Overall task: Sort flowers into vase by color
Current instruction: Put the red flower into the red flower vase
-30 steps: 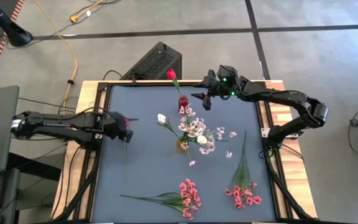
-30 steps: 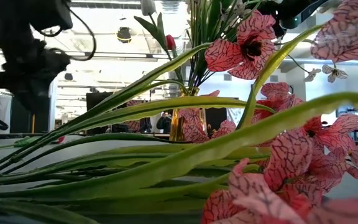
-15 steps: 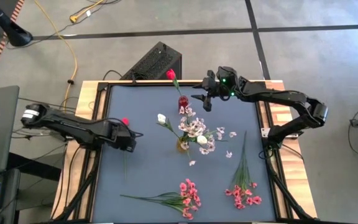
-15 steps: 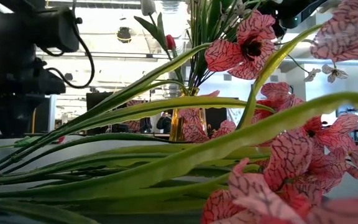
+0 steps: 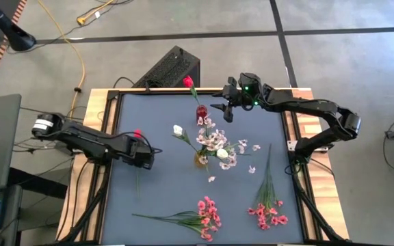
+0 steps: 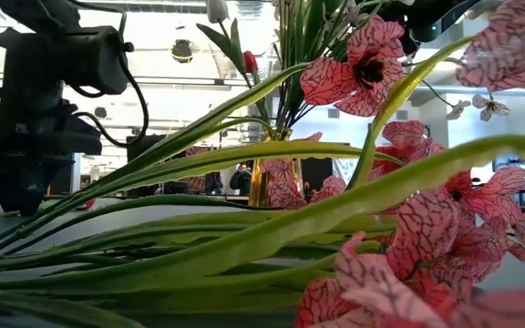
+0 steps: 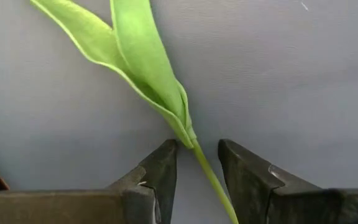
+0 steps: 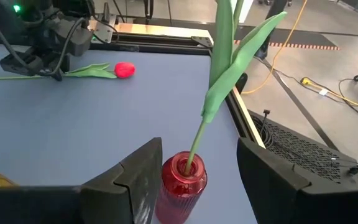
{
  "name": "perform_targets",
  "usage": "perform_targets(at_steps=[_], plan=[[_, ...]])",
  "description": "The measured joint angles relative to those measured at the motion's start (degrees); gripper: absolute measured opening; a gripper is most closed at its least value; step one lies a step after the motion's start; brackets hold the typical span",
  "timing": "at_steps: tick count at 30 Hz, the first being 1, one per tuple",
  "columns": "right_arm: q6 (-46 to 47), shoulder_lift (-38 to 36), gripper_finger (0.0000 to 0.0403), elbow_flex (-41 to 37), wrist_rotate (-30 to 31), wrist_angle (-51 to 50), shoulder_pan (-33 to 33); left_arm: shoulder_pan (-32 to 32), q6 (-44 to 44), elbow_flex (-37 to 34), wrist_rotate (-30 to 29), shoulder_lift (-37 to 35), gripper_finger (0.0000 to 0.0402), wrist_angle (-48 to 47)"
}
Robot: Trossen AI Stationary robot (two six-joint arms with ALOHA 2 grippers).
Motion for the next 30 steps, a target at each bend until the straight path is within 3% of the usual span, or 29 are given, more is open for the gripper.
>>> perform_targets(at_steps=[6,12,16,22,30], plan=[[-0.13,0.0,0.0234,0.0,0.0,0.0,-0.09,0.02,1.61,-0.08,-0.15,0.52,0.0105,0.68],[-0.09,0.02,0.0234,0.0,0.02,-0.02,-0.07,0.0,2.34,-0.36,-2.73,-2.04,0.0043,1.41],[0.07,0.02,0.0234,0.0,0.02,-0.02,-0.07,0.09,4.94,-0.39,-10.13,-4.48,0.0006,3.7],[0.18,0.02,0.0234,0.0,0.0,-0.48,0.07,2.98,14.06,-0.39,-19.96,-11.2,0.0001,11.17],[3.25,0.02,0.0234,0.0,0.0,-3.97,0.85,7.05,34.21,-0.36,-33.17,-22.23,0.0,28.26]])
